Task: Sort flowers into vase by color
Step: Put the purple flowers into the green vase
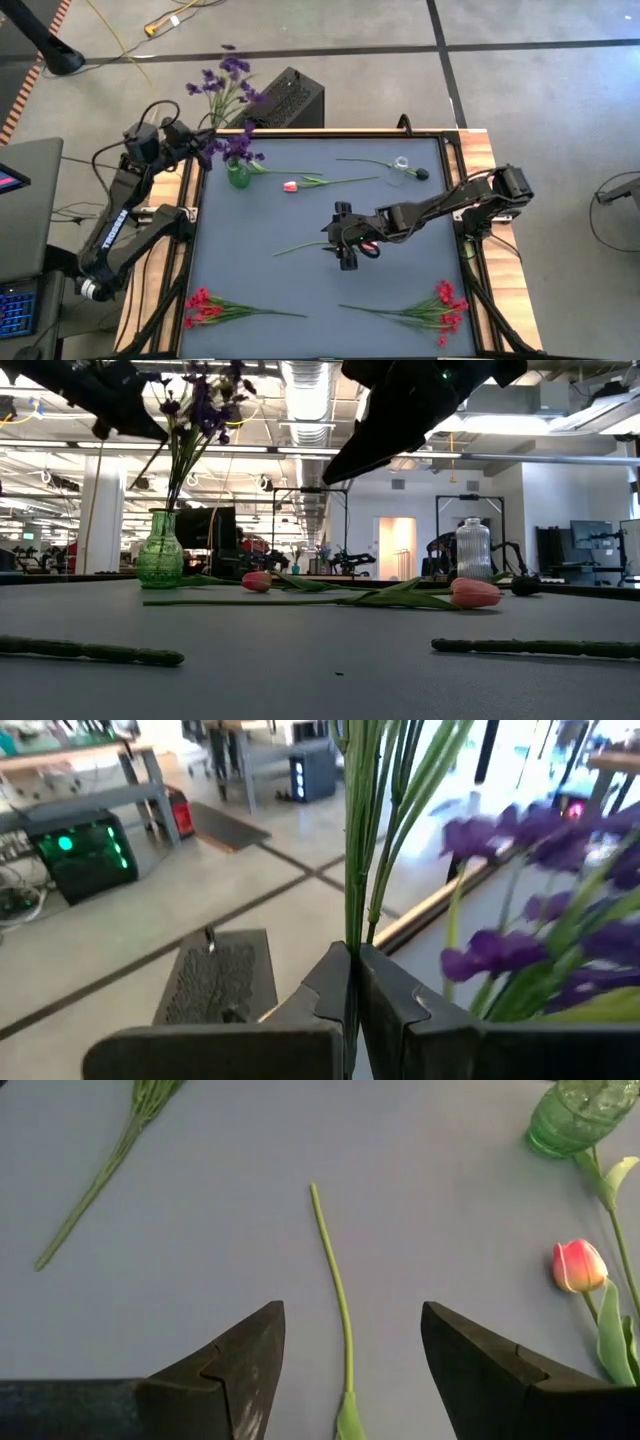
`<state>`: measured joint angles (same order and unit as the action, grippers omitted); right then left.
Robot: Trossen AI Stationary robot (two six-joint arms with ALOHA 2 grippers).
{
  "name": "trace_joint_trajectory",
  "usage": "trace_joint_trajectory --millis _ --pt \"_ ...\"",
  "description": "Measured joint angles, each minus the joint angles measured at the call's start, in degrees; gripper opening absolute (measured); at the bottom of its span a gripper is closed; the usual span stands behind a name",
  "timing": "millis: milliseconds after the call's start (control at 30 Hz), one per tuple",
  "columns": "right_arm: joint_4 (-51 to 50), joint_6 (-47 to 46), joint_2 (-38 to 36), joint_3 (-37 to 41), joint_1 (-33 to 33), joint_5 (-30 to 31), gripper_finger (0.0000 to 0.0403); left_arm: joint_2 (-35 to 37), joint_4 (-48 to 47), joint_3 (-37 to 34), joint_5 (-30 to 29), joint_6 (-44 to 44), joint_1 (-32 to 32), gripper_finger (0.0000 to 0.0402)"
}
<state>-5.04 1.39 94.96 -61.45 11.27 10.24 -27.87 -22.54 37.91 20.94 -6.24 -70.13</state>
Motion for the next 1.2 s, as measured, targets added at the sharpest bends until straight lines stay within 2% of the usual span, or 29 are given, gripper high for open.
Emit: trace_joint_trajectory --millis 133,400,667,1000,1200 --pt "1.1 0.0 0.0 0.0 0.0 0.0 0.0260 3.9 2.3 -1.6 0.0 3.5 0.0 0.0000" --pt "1.2 0.1 0.0 0.0 0.0 0.0 0.0260 14.4 18.1 -16.3 -0.3 15.1 0.0 0.0000" --pt "1.3 0.6 0.0 0.0 -0.5 0.0 0.0260 21.5 20.7 -20.6 0.0 18.8 0.0 0.0000" --pt "3.2 0.6 0.0 0.0 -1.2 0.0 0.0260 22.7 21.5 -21.8 2.2 19.6 0.1 0.0000" --pt "4.0 0.6 0.0 0.0 -1.7 0.0 0.0260 22.7 30.1 -27.4 2.7 24.4 0.1 0.0000"
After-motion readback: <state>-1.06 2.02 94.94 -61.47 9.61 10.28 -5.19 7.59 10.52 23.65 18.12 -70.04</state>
